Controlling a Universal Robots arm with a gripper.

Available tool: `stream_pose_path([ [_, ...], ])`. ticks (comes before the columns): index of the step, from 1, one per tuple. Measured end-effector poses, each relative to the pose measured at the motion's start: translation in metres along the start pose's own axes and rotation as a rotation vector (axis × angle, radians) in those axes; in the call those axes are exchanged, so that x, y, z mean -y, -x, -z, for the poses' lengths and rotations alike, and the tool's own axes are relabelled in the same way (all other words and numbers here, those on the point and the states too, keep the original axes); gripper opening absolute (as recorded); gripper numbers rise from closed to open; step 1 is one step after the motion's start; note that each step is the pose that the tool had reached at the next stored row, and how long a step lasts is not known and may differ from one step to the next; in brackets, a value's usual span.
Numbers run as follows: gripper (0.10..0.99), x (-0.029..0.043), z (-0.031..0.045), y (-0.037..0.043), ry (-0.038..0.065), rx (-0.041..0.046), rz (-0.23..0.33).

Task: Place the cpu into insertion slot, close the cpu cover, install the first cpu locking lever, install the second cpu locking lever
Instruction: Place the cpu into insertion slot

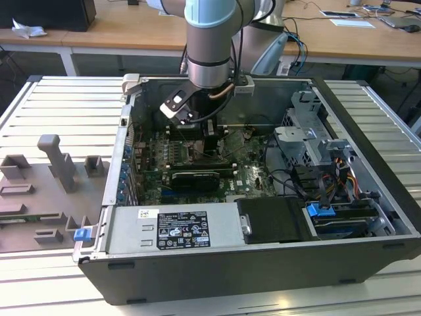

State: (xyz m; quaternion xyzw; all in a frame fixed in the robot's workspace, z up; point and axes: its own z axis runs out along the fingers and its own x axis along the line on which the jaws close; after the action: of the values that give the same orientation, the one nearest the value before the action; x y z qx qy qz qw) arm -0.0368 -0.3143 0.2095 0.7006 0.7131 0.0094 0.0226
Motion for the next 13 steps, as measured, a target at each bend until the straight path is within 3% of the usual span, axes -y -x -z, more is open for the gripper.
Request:
stream_pose_path([
  [13,0.541,-0.0006,-0.0105,-0.0036,-0.001,0.0042,-0.022],
])
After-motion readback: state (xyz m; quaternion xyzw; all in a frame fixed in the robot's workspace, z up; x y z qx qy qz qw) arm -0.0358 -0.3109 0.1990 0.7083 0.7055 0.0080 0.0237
